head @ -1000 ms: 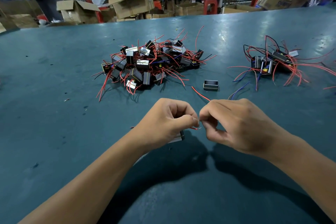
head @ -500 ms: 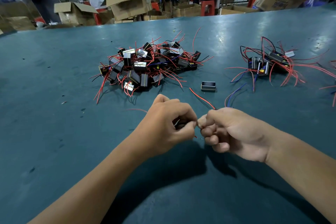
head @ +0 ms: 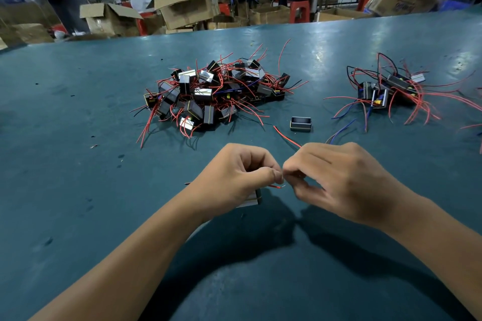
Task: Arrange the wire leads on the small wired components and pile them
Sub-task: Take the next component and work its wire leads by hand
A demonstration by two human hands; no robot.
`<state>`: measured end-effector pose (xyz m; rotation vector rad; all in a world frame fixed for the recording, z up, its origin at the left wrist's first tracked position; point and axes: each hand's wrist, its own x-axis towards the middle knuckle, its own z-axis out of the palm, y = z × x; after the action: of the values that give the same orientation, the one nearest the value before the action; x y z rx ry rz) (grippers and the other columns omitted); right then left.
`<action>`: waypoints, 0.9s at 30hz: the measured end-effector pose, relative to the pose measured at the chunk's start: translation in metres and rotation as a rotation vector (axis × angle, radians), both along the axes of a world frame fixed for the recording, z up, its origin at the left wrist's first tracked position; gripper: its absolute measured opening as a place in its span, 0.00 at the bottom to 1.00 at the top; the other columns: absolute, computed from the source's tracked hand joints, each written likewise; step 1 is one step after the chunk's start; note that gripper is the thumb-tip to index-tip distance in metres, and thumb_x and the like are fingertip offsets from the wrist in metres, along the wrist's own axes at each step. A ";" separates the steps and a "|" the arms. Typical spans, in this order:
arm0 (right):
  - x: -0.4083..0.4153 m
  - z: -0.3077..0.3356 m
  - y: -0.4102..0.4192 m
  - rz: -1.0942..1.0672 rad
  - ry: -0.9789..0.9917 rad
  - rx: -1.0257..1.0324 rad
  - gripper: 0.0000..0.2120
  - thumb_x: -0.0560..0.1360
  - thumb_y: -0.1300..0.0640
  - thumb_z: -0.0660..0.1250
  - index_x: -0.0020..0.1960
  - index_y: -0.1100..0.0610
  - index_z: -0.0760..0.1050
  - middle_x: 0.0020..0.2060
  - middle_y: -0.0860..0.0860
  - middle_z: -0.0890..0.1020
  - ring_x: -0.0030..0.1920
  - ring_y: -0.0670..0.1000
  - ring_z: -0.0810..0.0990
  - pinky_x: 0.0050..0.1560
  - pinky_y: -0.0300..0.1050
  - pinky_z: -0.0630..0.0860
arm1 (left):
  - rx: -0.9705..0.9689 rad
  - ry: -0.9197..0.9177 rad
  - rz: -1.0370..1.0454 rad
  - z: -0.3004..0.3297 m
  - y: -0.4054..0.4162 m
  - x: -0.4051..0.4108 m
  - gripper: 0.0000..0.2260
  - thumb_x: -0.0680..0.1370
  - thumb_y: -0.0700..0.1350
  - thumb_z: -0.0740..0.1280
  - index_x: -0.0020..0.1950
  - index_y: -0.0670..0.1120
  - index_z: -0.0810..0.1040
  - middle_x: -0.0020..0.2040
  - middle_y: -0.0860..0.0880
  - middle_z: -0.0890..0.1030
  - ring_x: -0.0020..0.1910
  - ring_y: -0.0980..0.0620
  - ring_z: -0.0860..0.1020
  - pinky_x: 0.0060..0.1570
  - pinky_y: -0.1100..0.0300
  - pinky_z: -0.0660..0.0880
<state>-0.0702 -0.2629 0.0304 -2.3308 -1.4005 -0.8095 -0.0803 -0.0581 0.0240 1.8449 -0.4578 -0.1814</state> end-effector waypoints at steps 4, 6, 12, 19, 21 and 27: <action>-0.002 -0.004 0.001 -0.014 0.196 0.003 0.06 0.75 0.60 0.64 0.42 0.61 0.77 0.33 0.48 0.76 0.31 0.50 0.72 0.30 0.46 0.71 | 0.040 -0.017 -0.009 -0.004 0.001 0.001 0.06 0.74 0.44 0.70 0.38 0.47 0.82 0.33 0.42 0.78 0.34 0.50 0.70 0.35 0.55 0.66; -0.003 -0.006 0.001 -0.050 0.341 0.018 0.02 0.73 0.60 0.66 0.43 0.58 0.76 0.32 0.43 0.74 0.30 0.45 0.69 0.31 0.41 0.69 | 0.098 -0.074 -0.014 -0.005 0.002 0.001 0.06 0.76 0.44 0.71 0.39 0.46 0.81 0.35 0.38 0.79 0.34 0.49 0.71 0.35 0.51 0.69; -0.001 -0.006 0.006 -0.114 1.017 0.288 0.09 0.76 0.64 0.65 0.38 0.55 0.73 0.25 0.46 0.75 0.26 0.45 0.70 0.28 0.37 0.66 | 0.444 -0.578 0.020 -0.005 0.002 0.002 0.03 0.75 0.42 0.71 0.41 0.46 0.81 0.33 0.57 0.77 0.33 0.58 0.70 0.44 0.58 0.64; -0.002 0.001 0.007 -0.073 1.871 0.668 0.12 0.78 0.61 0.62 0.35 0.55 0.73 0.28 0.50 0.72 0.25 0.47 0.71 0.23 0.38 0.67 | 0.378 -0.494 0.031 -0.004 0.005 0.000 0.04 0.76 0.42 0.71 0.41 0.47 0.81 0.33 0.54 0.78 0.38 0.55 0.72 0.46 0.68 0.66; -0.002 0.001 0.006 -0.120 1.560 0.635 0.10 0.77 0.62 0.63 0.37 0.57 0.75 0.29 0.51 0.76 0.27 0.50 0.75 0.24 0.41 0.72 | 0.274 -0.318 0.027 -0.004 0.008 0.000 0.06 0.77 0.40 0.71 0.41 0.47 0.81 0.35 0.48 0.80 0.38 0.50 0.74 0.37 0.70 0.71; 0.000 -0.005 -0.005 -0.061 0.359 0.115 0.03 0.75 0.58 0.67 0.48 0.55 0.78 0.38 0.42 0.79 0.36 0.40 0.73 0.38 0.36 0.74 | 0.168 -0.191 0.000 -0.006 0.011 0.006 0.05 0.79 0.42 0.71 0.43 0.47 0.82 0.38 0.44 0.82 0.37 0.51 0.76 0.41 0.56 0.74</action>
<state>-0.0698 -0.2676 0.0257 -2.2962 -1.1067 -0.4419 -0.0743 -0.0470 0.0184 2.0372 -0.5899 -0.0442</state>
